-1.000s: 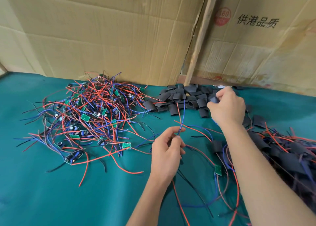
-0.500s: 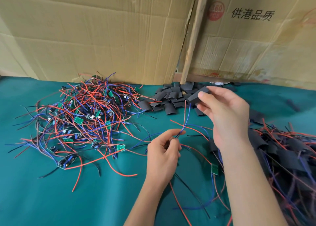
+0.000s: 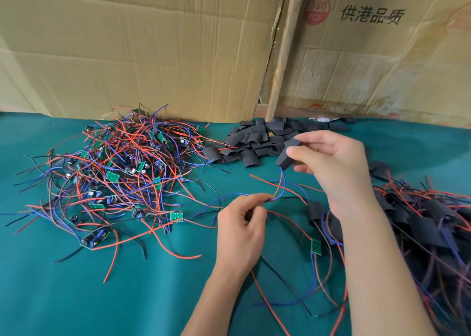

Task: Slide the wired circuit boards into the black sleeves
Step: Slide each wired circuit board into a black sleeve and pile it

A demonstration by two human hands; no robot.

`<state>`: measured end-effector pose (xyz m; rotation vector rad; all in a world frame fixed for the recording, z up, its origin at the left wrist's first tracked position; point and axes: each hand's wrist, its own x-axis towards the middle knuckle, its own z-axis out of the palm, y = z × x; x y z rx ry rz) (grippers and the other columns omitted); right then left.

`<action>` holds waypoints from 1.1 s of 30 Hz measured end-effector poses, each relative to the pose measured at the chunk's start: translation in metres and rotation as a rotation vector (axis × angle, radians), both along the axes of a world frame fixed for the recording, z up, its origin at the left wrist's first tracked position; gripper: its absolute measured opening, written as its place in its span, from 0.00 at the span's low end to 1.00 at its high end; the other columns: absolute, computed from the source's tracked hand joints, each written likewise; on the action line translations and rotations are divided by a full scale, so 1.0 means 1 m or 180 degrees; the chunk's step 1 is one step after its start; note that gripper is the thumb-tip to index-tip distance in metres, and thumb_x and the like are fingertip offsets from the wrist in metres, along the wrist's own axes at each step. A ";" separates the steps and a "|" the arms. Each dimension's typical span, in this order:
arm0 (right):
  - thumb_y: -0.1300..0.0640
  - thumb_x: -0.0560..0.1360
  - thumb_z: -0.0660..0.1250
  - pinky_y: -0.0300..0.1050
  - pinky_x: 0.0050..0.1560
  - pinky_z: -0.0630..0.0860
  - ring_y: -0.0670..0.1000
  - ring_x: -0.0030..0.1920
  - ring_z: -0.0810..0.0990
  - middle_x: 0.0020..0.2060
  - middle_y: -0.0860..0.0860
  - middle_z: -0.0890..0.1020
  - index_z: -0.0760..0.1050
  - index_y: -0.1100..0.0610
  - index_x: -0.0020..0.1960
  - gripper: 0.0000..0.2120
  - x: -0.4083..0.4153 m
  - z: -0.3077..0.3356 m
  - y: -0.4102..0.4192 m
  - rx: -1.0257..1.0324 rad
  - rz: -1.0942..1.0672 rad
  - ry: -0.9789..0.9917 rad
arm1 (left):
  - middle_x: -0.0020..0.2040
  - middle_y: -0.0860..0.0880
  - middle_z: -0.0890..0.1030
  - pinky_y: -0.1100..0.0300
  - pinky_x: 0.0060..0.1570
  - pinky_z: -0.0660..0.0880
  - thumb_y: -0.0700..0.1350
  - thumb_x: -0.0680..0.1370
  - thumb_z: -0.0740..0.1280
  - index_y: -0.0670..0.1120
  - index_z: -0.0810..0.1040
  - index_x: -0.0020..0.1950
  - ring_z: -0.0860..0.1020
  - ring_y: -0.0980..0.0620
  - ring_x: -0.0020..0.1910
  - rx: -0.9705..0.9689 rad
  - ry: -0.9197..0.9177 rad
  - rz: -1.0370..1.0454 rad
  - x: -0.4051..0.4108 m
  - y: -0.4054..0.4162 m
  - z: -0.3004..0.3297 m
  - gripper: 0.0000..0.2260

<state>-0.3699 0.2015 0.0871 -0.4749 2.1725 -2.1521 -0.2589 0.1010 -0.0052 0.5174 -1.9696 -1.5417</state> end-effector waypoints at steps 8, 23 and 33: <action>0.65 0.67 0.79 0.38 0.36 0.80 0.48 0.36 0.84 0.38 0.51 0.87 0.85 0.53 0.46 0.12 -0.003 0.005 0.013 0.0358 0.0285 0.0139 | 0.31 0.58 0.78 0.59 0.34 0.70 0.32 0.77 0.62 0.49 0.86 0.48 0.75 0.45 0.32 0.0036 0.0030 0.0042 0.000 0.001 0.001 0.16; 0.71 0.68 0.77 0.38 0.37 0.80 0.48 0.38 0.84 0.40 0.57 0.87 0.84 0.64 0.48 0.11 0.015 -0.034 -0.025 0.0747 0.1325 -0.0692 | 0.64 0.51 0.68 0.54 0.70 0.67 0.39 0.74 0.60 0.50 0.63 0.71 0.69 0.53 0.67 0.0078 -0.0133 0.0093 0.001 0.000 0.006 0.26; 0.71 0.69 0.76 0.41 0.34 0.79 0.51 0.35 0.83 0.39 0.56 0.87 0.85 0.65 0.43 0.05 0.015 -0.038 -0.023 0.0740 0.1287 -0.0632 | 0.68 0.53 0.69 0.44 0.64 0.74 0.41 0.69 0.60 0.53 0.63 0.73 0.74 0.46 0.64 0.0237 -0.0097 -0.0020 0.006 0.000 0.010 0.31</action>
